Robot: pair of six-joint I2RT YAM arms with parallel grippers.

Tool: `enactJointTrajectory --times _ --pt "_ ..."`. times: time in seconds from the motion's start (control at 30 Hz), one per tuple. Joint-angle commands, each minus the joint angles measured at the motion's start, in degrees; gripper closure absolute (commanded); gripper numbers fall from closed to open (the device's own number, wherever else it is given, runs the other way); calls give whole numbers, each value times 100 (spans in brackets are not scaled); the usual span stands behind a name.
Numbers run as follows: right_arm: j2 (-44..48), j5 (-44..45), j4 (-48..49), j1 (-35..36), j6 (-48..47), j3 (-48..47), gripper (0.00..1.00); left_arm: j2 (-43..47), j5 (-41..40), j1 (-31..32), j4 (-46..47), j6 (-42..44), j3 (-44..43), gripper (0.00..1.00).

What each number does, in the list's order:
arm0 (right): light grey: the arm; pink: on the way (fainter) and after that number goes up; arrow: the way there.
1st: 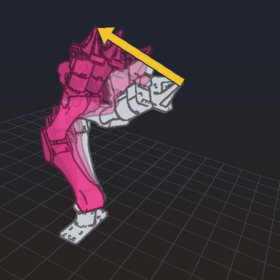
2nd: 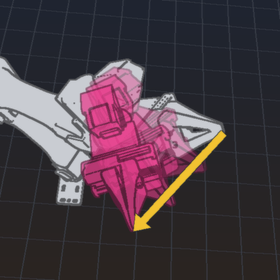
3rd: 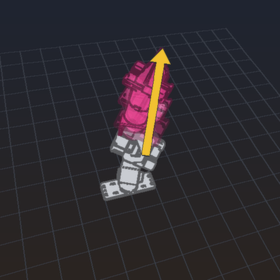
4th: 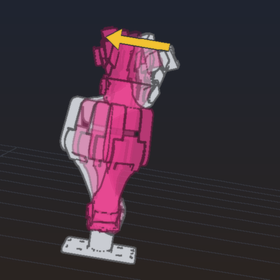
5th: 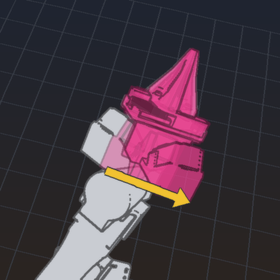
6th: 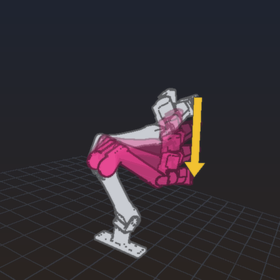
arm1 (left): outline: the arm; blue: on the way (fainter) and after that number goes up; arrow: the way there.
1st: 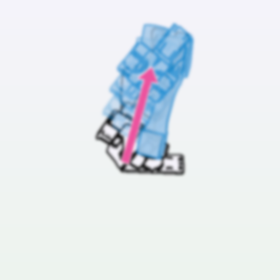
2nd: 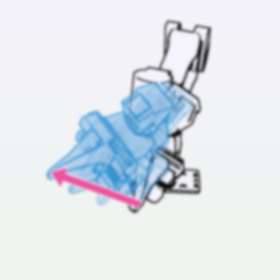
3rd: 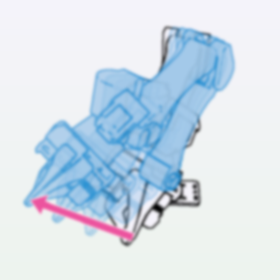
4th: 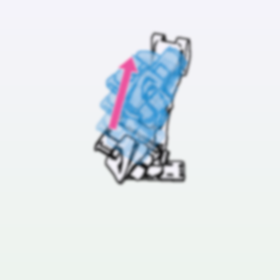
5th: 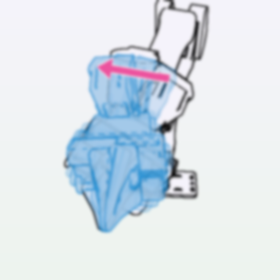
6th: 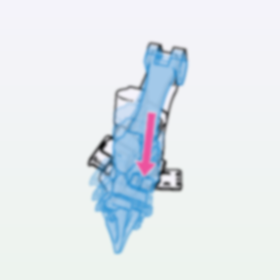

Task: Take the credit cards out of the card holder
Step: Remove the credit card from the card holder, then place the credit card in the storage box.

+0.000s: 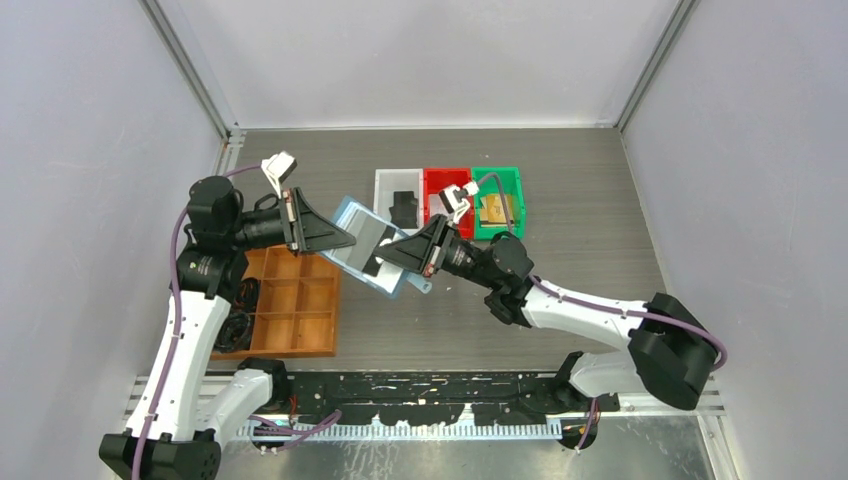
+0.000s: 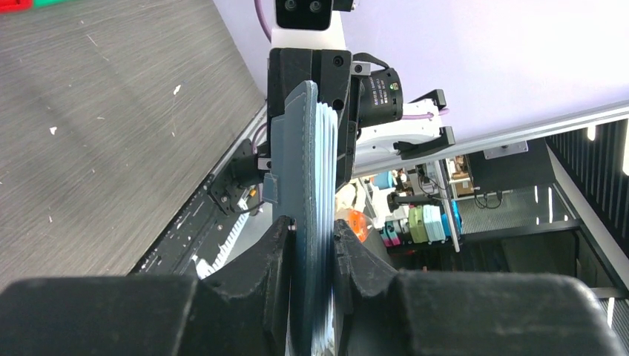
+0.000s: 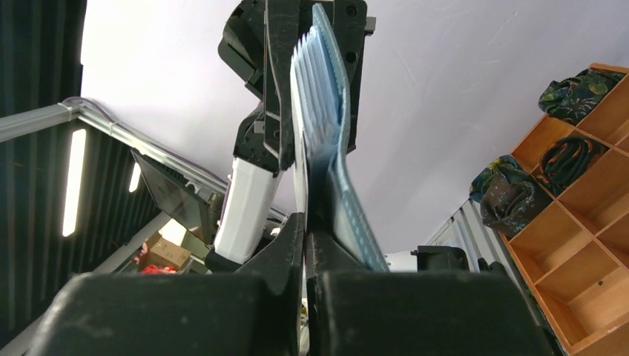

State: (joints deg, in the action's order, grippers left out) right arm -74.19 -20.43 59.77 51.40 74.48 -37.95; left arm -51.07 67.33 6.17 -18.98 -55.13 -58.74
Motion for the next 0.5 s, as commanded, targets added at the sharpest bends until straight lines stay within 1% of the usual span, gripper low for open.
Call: enactJointTrajectory --times 0.0,0.07,0.17,0.27,0.33,0.4,0.47 --pt "557 146 -127 4 -280 261 98 76 280 -96 416 -4 -393 100" --pt "785 156 -338 -29 -369 397 99 49 289 -135 391 59 -437 100" --pt "1170 73 -651 -170 -431 601 99 8 327 -218 149 410 -560 100" --pt "1691 -110 -1253 -505 -480 691 99 -38 421 -323 -383 1152 -756 100" --pt "2148 -267 -1903 -853 -611 620 99 -67 428 -381 -1086 2083 -995 100" --pt "2493 -330 -2978 -1203 -1003 317 100 -76 293 -394 -2105 3311 -1393 100" --pt "2580 -290 -4094 -1493 -1462 -133 99 -44 141 -394 -2817 4255 -1639 100"
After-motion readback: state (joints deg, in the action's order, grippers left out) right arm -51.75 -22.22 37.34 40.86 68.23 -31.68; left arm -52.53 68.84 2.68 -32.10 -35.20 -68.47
